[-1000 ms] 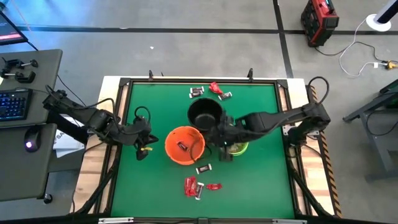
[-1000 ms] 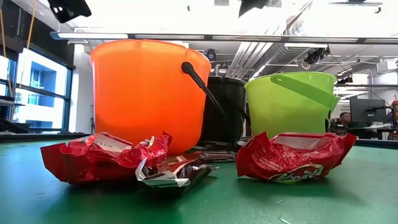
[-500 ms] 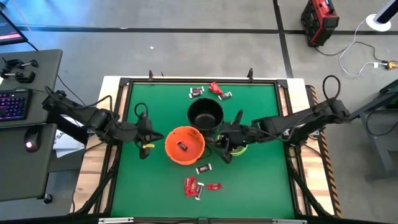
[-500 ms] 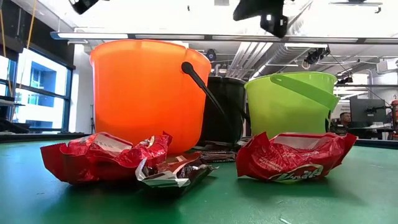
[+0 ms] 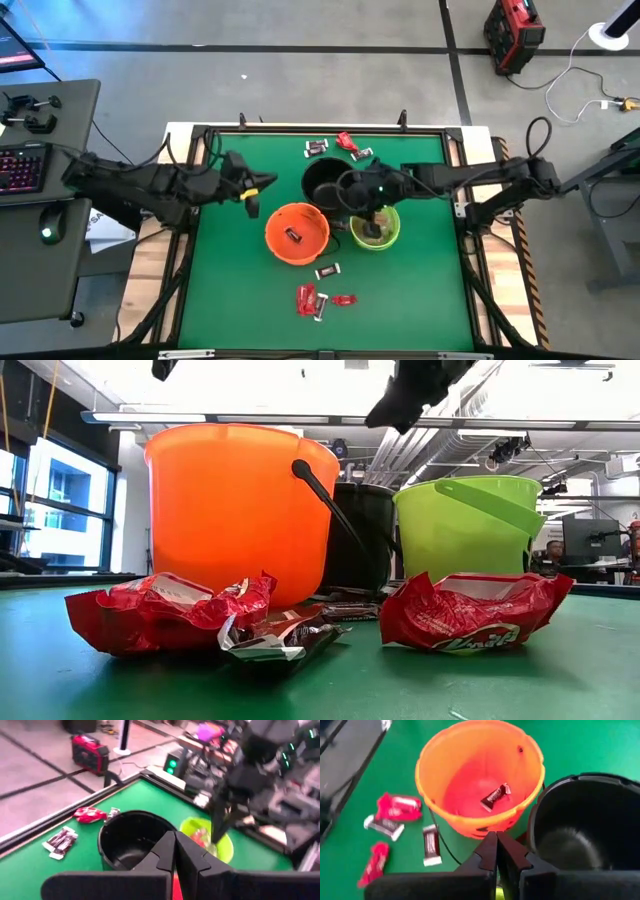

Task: Sort candy by brand, put in halloween buckets
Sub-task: Put the brown chocolate bar into orange bucket

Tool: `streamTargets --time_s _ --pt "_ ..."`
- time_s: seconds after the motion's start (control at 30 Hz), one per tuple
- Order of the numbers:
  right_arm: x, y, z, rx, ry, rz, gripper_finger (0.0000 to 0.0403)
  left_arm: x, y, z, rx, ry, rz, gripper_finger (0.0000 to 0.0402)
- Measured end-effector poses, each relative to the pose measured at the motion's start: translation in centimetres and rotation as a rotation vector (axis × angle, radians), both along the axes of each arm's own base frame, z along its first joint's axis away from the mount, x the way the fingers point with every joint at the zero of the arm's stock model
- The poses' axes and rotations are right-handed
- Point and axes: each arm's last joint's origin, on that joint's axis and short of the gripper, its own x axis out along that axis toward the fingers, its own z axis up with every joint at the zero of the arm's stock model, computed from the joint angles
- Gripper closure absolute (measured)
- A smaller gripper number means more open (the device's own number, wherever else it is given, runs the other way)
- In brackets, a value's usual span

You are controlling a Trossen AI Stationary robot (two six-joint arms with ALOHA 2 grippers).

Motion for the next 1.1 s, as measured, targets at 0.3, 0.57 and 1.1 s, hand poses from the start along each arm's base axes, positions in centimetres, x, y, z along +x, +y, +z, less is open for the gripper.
streamTargets --time_s 0.3,0.57,1.1 --pt "-0.3 -1.8 -0.2 -0.079 0.001 0.134 0.0403 0.1 0.7 0.0 -0.066 -0.030 0.052 0.0402" --pt "-0.2 -1.6 -0.1 -0.032 -0.003 0.088 0.0402 0.1 1.8 -0.1 0.062 0.047 0.062 0.0401" --pt "5.5 9.6 -3.5 -0.365 0.305 -0.002 0.0402 -3.4 2.2 -2.0 0.159 0.416 -0.287 0.0401"
